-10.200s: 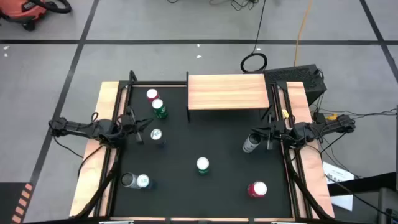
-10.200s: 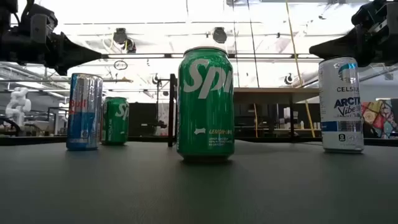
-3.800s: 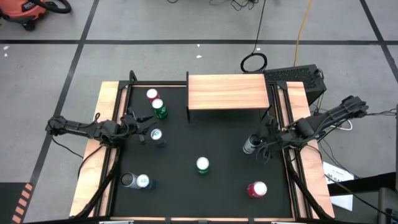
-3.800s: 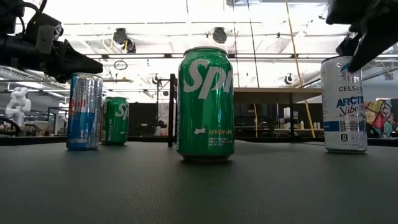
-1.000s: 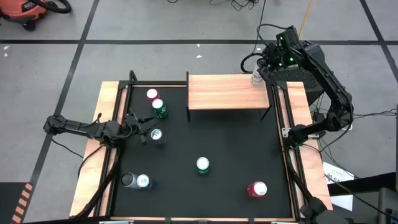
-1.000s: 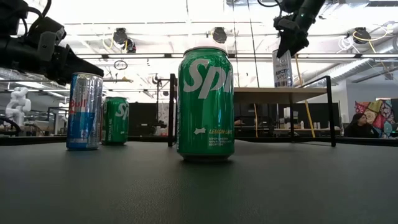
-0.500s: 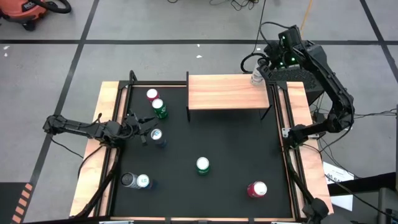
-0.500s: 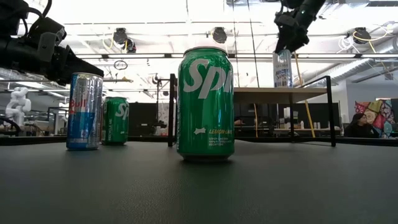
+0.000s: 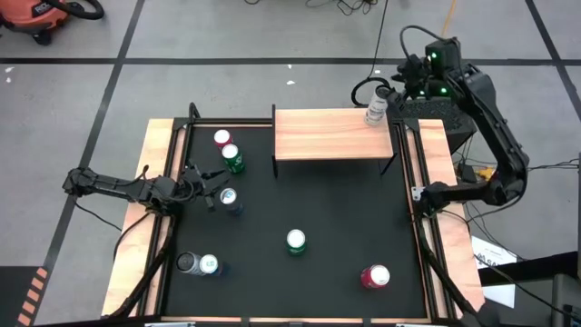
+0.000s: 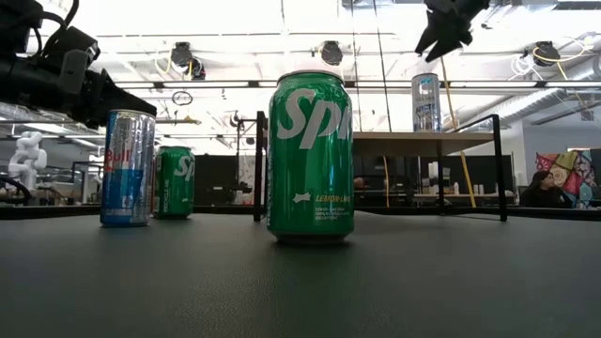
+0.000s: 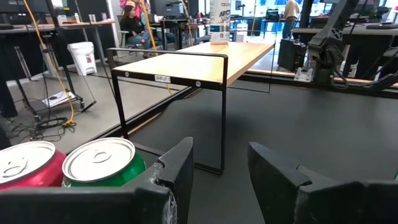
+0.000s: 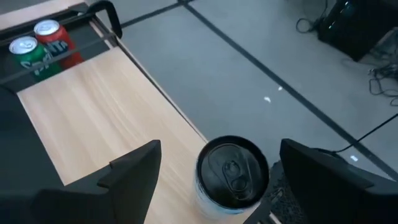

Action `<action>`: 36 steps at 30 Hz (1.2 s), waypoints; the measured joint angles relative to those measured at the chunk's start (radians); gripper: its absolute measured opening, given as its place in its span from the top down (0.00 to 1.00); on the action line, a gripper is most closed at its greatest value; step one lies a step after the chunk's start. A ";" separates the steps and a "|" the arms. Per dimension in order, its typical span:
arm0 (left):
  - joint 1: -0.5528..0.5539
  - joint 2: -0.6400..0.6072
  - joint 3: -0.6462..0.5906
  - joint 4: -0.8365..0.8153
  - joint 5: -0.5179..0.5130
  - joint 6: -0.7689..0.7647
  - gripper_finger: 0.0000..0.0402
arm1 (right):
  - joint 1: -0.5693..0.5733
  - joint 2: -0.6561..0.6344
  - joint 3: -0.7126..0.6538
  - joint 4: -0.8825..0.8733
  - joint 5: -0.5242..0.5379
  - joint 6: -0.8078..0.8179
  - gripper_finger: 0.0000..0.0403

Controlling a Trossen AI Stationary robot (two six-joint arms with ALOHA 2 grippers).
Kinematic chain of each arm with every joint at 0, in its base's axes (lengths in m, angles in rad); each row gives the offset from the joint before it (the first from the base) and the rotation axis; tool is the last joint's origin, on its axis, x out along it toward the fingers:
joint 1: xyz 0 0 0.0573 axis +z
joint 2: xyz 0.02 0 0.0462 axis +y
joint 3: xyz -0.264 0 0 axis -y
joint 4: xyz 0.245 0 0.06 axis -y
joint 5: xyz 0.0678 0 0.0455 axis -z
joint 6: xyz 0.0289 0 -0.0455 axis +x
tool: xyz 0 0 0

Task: Place canned beverage on shelf
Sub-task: Put the top blue soda can on the shelf

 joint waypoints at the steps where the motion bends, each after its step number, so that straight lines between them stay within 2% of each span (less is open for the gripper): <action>1: 0.000 0.000 0.000 0.001 0.000 0.000 0.62 | 0.000 -0.008 0.000 0.001 0.000 0.001 0.21; 11: 0.000 0.000 0.000 0.014 -0.003 0.001 0.60 | 0.086 -0.142 0.000 -0.012 -0.023 0.029 0.21; 14: 0.000 0.000 0.000 0.018 -0.001 0.001 0.55 | 0.133 -0.183 0.000 -0.049 -0.061 0.043 0.21; 22: 0.000 0.014 0.009 0.081 0.057 0.034 0.38 | 0.293 -0.256 -0.015 -0.130 -0.061 0.132 0.21; 25: -0.001 0.045 0.028 0.085 0.057 0.034 0.38 | 0.357 -0.303 -0.096 -0.083 -0.060 0.186 0.21; 36: -0.001 0.206 0.152 0.088 0.053 0.036 0.38 | 0.538 -0.442 -0.559 0.278 -0.045 0.271 0.21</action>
